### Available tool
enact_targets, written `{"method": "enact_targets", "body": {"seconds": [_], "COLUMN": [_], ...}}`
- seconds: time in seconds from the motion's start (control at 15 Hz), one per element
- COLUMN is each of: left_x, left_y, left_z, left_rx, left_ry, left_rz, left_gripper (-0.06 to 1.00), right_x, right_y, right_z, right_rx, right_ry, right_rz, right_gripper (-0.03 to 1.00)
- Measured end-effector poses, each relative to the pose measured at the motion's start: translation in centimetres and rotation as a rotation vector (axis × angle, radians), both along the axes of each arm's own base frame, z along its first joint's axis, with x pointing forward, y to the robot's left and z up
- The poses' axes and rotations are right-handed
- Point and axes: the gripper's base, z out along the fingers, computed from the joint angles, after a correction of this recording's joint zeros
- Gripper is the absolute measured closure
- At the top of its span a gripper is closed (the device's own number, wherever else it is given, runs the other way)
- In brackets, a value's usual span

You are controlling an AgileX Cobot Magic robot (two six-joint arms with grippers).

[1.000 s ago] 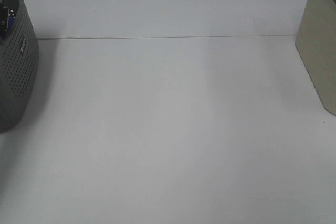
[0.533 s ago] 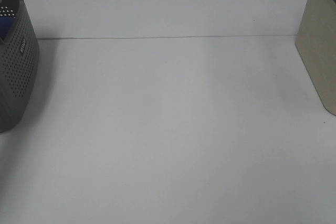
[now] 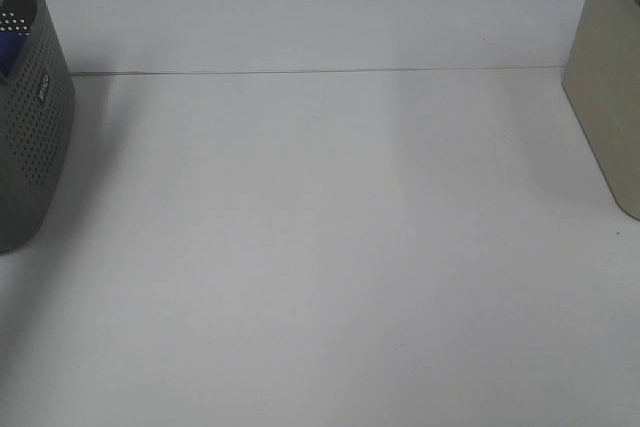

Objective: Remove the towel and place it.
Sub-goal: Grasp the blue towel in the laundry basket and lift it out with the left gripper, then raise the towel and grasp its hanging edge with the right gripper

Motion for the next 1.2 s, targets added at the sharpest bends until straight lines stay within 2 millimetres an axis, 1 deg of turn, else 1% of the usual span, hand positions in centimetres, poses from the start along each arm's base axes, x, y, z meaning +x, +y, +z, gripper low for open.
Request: {"method": "enact_targets", "body": {"seconds": [0.07,0.2,0.27,0.33,0.47,0.53,0.67,0.73,0.8,0.93,1.07,1.13,1.2], "left_x": [-1.1,-2.9,-3.7,-4.4,-5.9,-6.2,-7.0,-7.3,-7.9,-8.6,-9.1,-9.3,-9.6], "left_y": [-0.2,-0.5,-1.0,-1.7,-3.8,-4.4,-6.6,-7.7,-8.9,-10.9,-12.7,-13.3,-14.4], "left_z": [1.9,4.4,5.5,6.6,9.1,9.9,12.6,13.8,15.3,17.0,18.1,18.2,18.3], "left_rx": [-0.008,-0.008,-0.006,-0.005,-0.015,-0.021,-0.037,-0.035,-0.035,-0.056,-0.079,-0.086,-0.092], "left_ry": [-0.049,-0.115,-0.145,-0.176,-0.255,-0.281,-0.377,-0.426,-0.494,-0.584,-0.651,-0.662,-0.666], "left_rz": [-0.001,-0.006,-0.017,-0.035,-0.087,-0.098,-0.144,-0.168,-0.205,-0.269,-0.33,-0.347,-0.386], "left_gripper": [0.94,0.94,0.94,0.94,0.94,0.94,0.94,0.94,0.94,0.94,0.94,0.94,0.94], "right_x": [0.0,0.0,0.0,0.0,0.0,0.0,0.4,0.9,2.1,4.3,6.7,7.4,8.9], "right_y": [0.0,0.0,0.0,0.0,0.0,0.0,0.1,0.4,0.9,2.2,3.8,4.2,5.0], "right_z": [0.0,0.0,0.0,0.0,0.0,0.0,0.1,0.4,1.0,1.8,2.4,2.5,2.5], "right_rx": [0.0,0.0,0.0,0.0,0.0,0.0,0.007,0.017,0.024,0.029,0.068,0.076,0.081], "right_ry": [0.0,0.0,0.0,0.0,0.0,0.0,0.019,0.044,0.058,0.044,0.026,0.019,0.003], "right_rz": [0.0,0.0,0.0,0.0,0.0,0.0,0.006,0.017,0.063,0.185,0.336,0.378,0.455], "right_gripper": [0.09,0.09,0.09,0.09,0.09,0.09,0.09,0.09,0.09,0.09,0.09,0.09,0.09]}}
